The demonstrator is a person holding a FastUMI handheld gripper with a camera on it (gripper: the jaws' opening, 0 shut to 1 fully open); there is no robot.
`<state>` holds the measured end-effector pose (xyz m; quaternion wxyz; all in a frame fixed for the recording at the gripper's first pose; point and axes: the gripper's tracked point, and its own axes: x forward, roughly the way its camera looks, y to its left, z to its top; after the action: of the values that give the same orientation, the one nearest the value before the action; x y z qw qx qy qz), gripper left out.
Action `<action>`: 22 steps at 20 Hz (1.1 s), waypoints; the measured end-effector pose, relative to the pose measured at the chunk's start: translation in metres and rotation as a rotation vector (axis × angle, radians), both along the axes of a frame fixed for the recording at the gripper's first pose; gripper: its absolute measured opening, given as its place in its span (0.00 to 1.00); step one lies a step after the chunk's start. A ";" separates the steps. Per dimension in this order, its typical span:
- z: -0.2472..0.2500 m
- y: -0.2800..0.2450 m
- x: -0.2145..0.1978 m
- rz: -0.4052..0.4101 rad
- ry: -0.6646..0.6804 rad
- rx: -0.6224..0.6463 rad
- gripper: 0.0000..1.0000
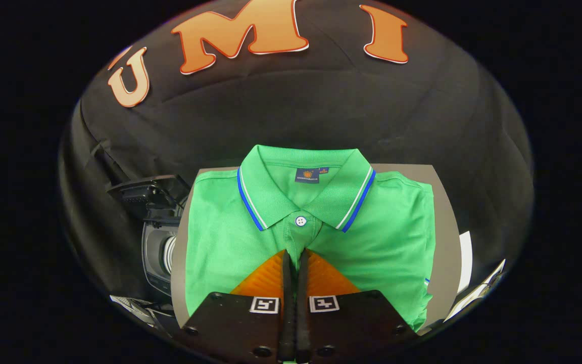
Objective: Put the clothes into the washing machine and then close the washing machine lid.
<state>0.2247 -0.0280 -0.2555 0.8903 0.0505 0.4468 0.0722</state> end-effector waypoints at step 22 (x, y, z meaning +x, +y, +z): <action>0.126 -0.025 -0.043 -0.003 -0.602 0.404 0.08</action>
<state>0.1818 -0.0532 -0.1298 0.9541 0.2026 0.1415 0.1691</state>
